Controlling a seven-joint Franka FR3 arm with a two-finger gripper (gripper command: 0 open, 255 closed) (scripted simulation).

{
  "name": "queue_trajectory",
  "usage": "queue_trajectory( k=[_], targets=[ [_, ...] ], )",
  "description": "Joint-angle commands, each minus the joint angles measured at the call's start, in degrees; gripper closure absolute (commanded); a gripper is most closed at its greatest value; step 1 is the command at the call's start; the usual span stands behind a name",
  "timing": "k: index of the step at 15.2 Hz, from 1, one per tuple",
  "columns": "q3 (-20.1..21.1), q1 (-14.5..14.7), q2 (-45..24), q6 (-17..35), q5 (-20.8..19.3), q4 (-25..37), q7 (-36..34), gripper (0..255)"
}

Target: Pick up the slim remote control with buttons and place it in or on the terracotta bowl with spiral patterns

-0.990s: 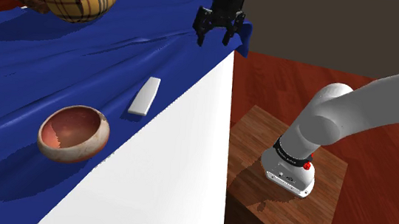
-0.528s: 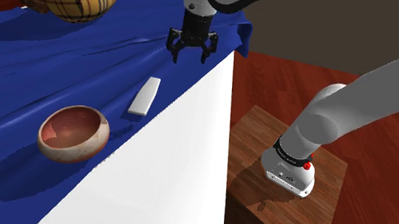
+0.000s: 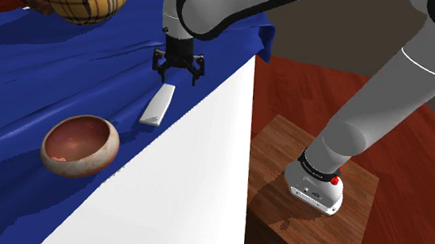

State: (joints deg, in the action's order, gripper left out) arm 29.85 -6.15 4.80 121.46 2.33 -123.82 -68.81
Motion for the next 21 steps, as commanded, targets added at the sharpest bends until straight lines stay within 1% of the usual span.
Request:
queue_trajectory(
  k=[1, 3, 6, 14, 21],
  targets=[
    [1.03, -0.07, -5.47, 1.19, -3.00, 2.91, -6.01, 0],
    [1.25, 0.57, -10.91, 1.81, -6.12, 6.21, -11.60, 0],
    [0.35, 2.47, -18.79, 2.10, -10.25, 11.66, -19.10, 0],
    [-0.65, 3.32, -21.97, 7.06, -12.44, 9.46, -20.55, 0],
    [-0.65, 3.33, -21.97, 7.05, -12.44, 9.46, -20.55, 0]
  ],
)
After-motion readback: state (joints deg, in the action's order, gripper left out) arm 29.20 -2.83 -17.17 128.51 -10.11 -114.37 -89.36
